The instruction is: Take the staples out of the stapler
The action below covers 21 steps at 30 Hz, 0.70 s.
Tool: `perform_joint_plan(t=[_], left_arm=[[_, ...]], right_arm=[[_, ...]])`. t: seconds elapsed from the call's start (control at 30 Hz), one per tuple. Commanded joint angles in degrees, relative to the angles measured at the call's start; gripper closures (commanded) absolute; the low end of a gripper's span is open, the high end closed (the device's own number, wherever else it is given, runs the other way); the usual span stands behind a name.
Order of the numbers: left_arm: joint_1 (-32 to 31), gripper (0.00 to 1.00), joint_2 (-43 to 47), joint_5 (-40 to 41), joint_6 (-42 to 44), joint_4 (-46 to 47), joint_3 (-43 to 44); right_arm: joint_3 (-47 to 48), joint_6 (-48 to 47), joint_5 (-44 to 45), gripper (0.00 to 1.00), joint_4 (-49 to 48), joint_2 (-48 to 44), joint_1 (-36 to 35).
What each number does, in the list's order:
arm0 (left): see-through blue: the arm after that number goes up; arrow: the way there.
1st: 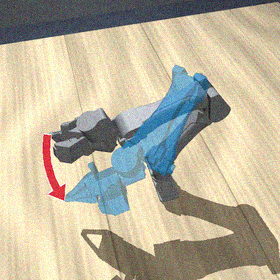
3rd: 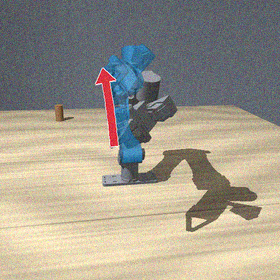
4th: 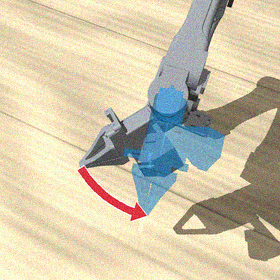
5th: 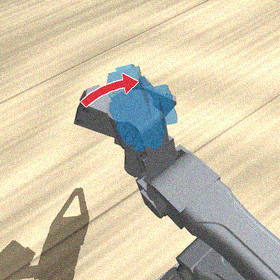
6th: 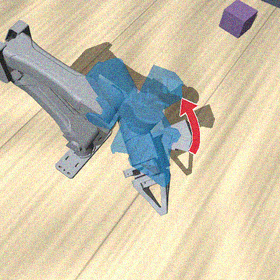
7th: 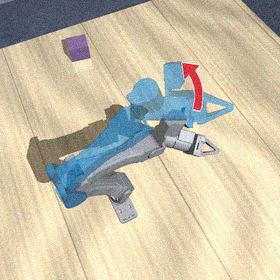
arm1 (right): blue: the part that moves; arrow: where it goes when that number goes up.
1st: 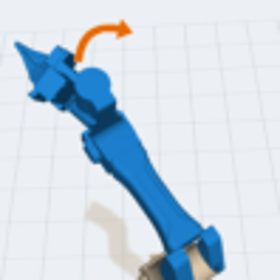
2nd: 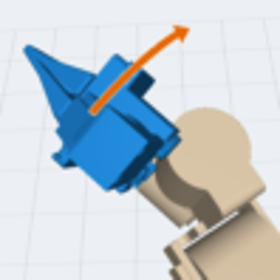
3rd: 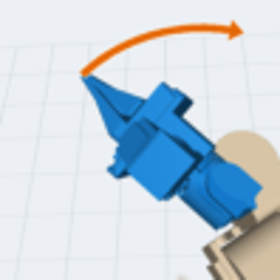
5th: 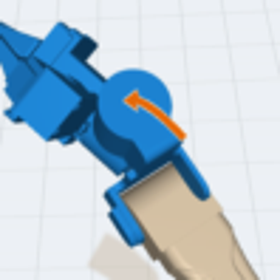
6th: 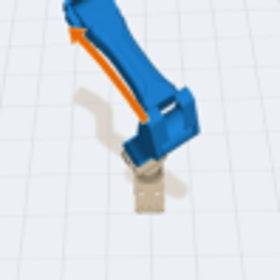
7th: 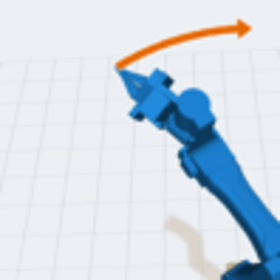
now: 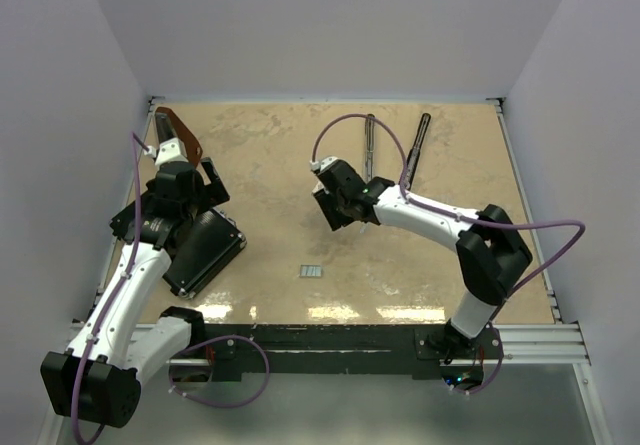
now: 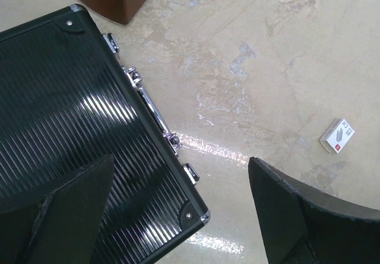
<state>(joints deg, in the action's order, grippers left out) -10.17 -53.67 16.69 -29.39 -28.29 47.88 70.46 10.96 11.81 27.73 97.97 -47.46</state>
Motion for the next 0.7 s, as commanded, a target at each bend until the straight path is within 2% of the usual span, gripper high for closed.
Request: perform_joint_plan(t=[0.0,0.03,0.1,0.33,0.43,0.67], left_arm=[[0.3,0.0,1.0,-0.9,0.4,2.3,-0.5],[0.3,0.0,0.9,-1.0,0.4,2.3,-0.4],[0.3,0.0,0.8,-0.9,0.4,2.0,-0.2],[0.3,0.0,1.2,-1.3,0.5,2.3,-0.3],[0.3,0.0,1.5,-1.3,0.5,2.3,-0.4],[0.3,0.0,1.8,-1.9,0.4,2.4,-0.3]], right_arm=[[2.0,7.2,5.4,0.47,4.8,0.4,4.3],[2.0,9.5,3.5,0.5,5.2,0.5,7.4],[1.4,16.8,3.2,0.52,5.3,0.3,9.3],[3.5,36.5,8.0,0.54,10.7,3.3,9.8],[5.1,42.1,9.6,0.59,13.8,5.8,9.8],[4.2,47.0,11.5,0.59,13.6,7.2,9.8]])
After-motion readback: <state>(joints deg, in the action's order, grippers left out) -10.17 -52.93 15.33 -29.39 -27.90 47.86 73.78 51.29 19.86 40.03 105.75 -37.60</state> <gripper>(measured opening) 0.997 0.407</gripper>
